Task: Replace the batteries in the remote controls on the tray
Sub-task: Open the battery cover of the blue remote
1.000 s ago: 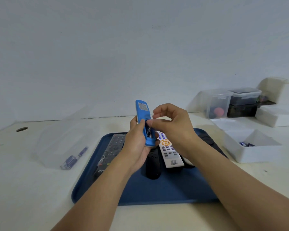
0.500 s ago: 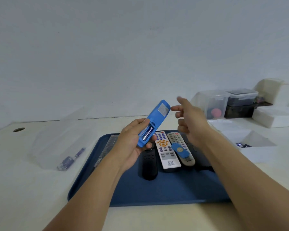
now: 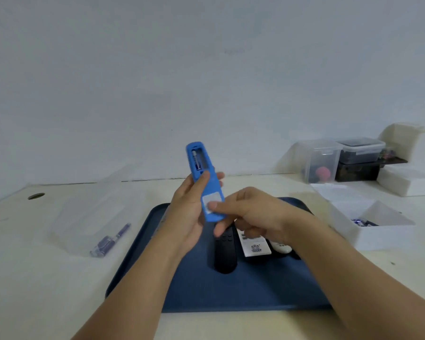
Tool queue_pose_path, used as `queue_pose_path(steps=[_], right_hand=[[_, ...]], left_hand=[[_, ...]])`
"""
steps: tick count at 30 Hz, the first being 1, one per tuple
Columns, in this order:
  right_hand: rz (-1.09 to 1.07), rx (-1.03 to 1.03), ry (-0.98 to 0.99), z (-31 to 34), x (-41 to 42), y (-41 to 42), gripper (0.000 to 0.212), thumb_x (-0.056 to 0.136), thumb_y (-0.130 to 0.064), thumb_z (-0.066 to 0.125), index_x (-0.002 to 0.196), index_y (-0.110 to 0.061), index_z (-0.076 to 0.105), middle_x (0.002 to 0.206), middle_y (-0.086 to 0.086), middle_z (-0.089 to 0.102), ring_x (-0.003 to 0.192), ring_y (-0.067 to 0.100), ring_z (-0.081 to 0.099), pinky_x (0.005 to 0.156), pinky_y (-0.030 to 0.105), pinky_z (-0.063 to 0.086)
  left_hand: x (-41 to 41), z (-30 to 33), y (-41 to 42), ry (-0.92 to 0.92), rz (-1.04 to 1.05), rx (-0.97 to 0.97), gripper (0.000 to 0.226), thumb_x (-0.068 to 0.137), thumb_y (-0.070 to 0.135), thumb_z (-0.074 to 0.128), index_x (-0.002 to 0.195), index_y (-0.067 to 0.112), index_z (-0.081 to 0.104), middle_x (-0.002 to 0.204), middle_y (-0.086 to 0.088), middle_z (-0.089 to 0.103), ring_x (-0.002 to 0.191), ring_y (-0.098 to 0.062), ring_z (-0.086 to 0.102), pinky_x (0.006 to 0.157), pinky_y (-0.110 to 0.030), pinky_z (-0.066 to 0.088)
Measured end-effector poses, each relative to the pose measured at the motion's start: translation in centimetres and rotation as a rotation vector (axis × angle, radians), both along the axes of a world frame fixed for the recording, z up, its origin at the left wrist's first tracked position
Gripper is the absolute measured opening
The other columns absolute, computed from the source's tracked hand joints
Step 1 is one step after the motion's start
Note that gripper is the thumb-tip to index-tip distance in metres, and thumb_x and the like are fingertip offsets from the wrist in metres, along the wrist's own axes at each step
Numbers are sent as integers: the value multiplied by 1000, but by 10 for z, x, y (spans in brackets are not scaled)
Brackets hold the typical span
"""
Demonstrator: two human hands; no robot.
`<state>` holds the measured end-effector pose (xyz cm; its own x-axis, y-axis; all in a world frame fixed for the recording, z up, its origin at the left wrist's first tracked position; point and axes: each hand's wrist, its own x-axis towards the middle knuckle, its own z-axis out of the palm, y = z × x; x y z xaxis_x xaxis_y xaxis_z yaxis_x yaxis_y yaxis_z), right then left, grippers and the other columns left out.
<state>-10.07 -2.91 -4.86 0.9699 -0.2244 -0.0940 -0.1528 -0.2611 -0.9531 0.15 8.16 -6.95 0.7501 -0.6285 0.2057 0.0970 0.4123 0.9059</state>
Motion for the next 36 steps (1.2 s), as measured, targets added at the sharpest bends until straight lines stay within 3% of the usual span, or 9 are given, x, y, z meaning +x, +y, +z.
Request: queue_pose_path(steps=[3,5,7,10,12,16,29,33,36], right_hand=[[-21,-346,-91,-1,-1,-1,23,85,-33,77,77,-11,78,69,3,72,42,4,42,48,21,35],[-200,-331,-341,2,-2,-10,18,81,-25,82,73,-10,76,68,-3,73,55,2,60,63,20,47],[-413,-372,-611,5,-3,-15,13,80,-17,82,74,-14,71,69,-13,69,60,-2,59,65,15,43],[-478,-437,-790,8,-2,-5,9,85,-6,75,83,-13,69,73,-19,67,55,-5,54,55,7,35],[-492,-486,-807,3,2,-3,11,86,-5,73,85,-15,69,85,-13,72,63,-4,57,62,6,39],[-560,-588,-775,-6,10,-11,9,86,-9,74,83,-17,69,84,-16,71,82,-8,62,74,6,41],[-643,-586,-833,-13,12,-1,9,87,-7,72,82,-15,72,79,-14,72,78,-4,63,69,6,39],[-688,-632,-801,-16,15,-1,8,89,-11,71,84,-17,71,79,-14,71,69,10,63,62,17,43],[-695,-653,-790,-17,15,-1,8,89,-11,70,85,-18,71,79,-14,70,62,13,60,61,20,45]], left_hand=[[-6,0,-4,-164,140,155,14,104,23,53,106,15,64,79,-1,73,72,-13,70,62,-29,56],[-4,-2,-4,-325,239,243,11,103,21,53,98,14,61,73,-3,66,59,-13,62,54,-28,52],[-4,-4,-4,-410,236,299,11,103,22,52,99,15,59,76,-11,63,54,-17,58,48,-30,50],[-10,-7,-4,-490,208,372,14,104,27,49,101,20,60,81,-24,63,54,-19,57,48,-30,51],[-13,-8,-5,-516,187,372,14,105,31,48,101,24,61,84,-27,63,52,-18,57,48,-29,50],[-16,-9,-7,-519,172,357,21,105,39,47,102,23,61,84,-27,64,50,-19,58,46,-31,50],[-24,-8,-9,-555,273,381,31,106,38,46,94,11,57,79,-27,63,47,-25,57,41,-30,49],[-25,-7,-10,-537,272,403,37,104,42,49,93,8,58,78,-25,65,47,-23,58,40,-29,49],[-26,-7,-9,-563,287,419,36,104,40,49,92,8,59,78,-25,66,48,-23,57,39,-37,53]])
